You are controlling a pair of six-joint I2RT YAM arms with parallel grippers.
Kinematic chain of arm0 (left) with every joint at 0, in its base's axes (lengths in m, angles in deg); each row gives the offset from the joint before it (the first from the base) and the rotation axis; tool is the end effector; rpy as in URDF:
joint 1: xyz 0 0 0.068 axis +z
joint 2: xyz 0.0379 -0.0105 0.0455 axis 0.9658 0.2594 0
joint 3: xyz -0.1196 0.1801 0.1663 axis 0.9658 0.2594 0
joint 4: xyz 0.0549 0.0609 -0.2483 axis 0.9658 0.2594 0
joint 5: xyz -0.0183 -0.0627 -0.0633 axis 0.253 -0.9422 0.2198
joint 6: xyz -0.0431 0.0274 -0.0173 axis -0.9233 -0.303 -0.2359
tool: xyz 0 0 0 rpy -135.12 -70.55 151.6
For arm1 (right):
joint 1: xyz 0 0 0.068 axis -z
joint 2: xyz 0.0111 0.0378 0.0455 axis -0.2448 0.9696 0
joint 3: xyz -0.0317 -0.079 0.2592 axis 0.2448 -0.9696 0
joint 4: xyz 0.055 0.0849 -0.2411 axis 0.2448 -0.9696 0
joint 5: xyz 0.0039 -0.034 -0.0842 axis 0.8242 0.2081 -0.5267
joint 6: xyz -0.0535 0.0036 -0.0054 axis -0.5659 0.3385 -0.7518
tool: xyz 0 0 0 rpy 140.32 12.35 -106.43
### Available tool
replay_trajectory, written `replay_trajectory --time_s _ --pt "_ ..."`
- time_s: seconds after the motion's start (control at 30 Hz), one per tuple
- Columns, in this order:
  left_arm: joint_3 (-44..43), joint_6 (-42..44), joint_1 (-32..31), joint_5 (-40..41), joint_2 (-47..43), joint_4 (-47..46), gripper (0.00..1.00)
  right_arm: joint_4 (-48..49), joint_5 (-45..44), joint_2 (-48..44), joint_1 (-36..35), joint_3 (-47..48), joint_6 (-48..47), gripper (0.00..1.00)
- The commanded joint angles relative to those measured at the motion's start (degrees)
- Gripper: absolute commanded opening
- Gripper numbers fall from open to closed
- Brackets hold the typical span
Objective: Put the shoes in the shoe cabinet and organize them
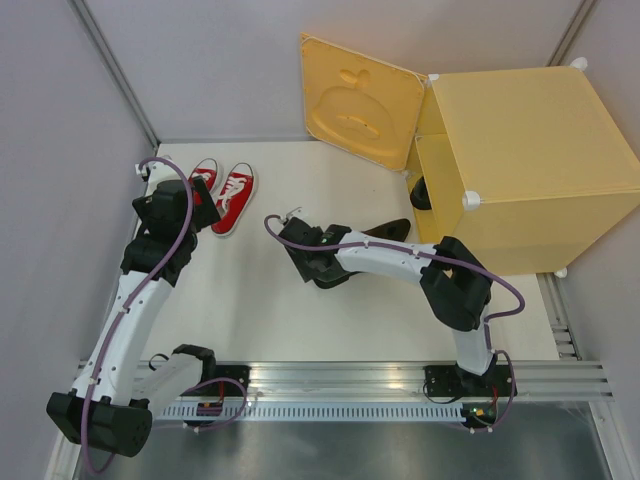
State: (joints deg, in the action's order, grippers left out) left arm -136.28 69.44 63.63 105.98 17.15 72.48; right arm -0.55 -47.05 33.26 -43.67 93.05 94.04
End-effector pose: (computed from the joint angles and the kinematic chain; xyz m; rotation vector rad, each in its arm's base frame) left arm 0.2015 -0.0223 0.3613 -0.4516 1.9840 0.2130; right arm 0.2311 0.3455 0.2050 -0.6856 2.4724 0.0695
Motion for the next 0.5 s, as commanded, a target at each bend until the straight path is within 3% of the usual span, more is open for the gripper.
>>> replay_trajectory --time_s 0.0,0.17,0.3,0.47 --pt "0.2 1.4 0.2 1.0 -0.5 -2.2 1.0 0.1 1.1 2.0 -0.3 2.0 0.4 0.57" --pt "0.3 1.3 0.2 0.3 0.0 -2.2 1.0 -0.4 0.1 1.0 -0.4 1.8 -0.1 0.43" --pt "0.3 1.4 0.2 0.3 0.0 -2.2 1.0 -1.5 -2.5 -0.9 -0.3 2.7 -1.7 0.21" --pt "0.4 1.4 0.2 0.3 0.4 -2.2 1.0 -1.9 -4.2 -3.3 0.7 3.1 -3.9 0.06"
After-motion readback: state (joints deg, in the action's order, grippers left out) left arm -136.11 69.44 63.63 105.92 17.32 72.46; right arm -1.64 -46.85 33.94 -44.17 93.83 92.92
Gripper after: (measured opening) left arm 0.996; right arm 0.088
